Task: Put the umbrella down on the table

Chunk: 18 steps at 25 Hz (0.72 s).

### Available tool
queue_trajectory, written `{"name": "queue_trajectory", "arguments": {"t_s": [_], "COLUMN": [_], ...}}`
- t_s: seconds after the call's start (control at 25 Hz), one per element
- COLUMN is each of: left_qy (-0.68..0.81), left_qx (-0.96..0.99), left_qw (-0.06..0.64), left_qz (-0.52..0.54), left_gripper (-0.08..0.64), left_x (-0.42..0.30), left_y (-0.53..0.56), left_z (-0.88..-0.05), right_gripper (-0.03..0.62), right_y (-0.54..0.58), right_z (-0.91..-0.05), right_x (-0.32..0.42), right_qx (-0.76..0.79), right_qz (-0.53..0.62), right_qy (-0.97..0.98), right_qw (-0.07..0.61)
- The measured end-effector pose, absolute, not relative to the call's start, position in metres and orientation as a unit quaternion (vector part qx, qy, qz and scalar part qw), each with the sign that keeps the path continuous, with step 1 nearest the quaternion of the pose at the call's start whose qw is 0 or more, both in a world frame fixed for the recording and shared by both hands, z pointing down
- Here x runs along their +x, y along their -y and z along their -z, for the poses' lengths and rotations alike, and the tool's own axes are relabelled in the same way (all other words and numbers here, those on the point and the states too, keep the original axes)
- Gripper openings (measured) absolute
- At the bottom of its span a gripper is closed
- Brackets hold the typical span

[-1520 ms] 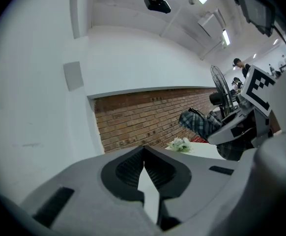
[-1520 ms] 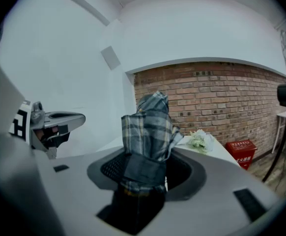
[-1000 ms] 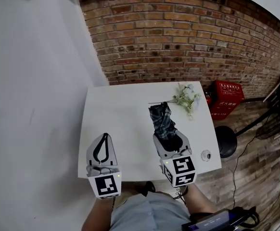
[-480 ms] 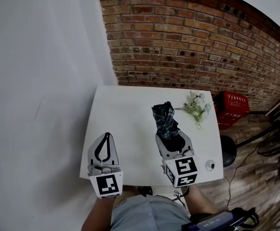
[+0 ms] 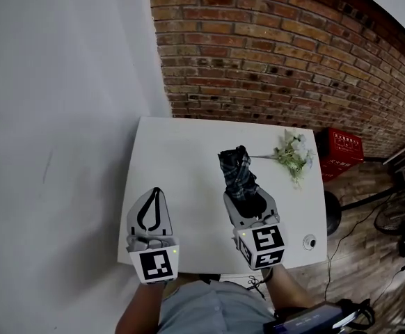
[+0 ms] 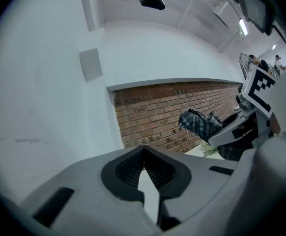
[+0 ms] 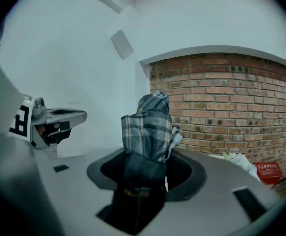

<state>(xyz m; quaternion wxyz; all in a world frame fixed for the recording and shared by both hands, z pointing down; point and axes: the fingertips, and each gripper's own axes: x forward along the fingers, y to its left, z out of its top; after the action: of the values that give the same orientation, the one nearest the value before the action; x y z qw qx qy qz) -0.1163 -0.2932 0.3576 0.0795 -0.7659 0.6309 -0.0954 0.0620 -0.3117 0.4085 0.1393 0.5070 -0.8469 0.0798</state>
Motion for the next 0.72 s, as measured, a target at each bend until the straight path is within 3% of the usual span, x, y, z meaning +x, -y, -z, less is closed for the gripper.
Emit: {"name": "queue_trajectory", "arguments": {"t_s": [0.72], "left_qy": [-0.608], "left_qx": [-0.781], "left_qw": [0.033], "left_qz": [0.137], "left_gripper": [0.006], "left_x": [-0.122], "left_y": [0.348], "left_z": [-0.417], "right_gripper": [0.213], "right_y": [0.358], "right_z": [-0.492], "right_x": [0.058], "right_qx": [0.509], "right_qz": [-0.147], "right_qy": [0.826], "right_qw": [0.192]}}
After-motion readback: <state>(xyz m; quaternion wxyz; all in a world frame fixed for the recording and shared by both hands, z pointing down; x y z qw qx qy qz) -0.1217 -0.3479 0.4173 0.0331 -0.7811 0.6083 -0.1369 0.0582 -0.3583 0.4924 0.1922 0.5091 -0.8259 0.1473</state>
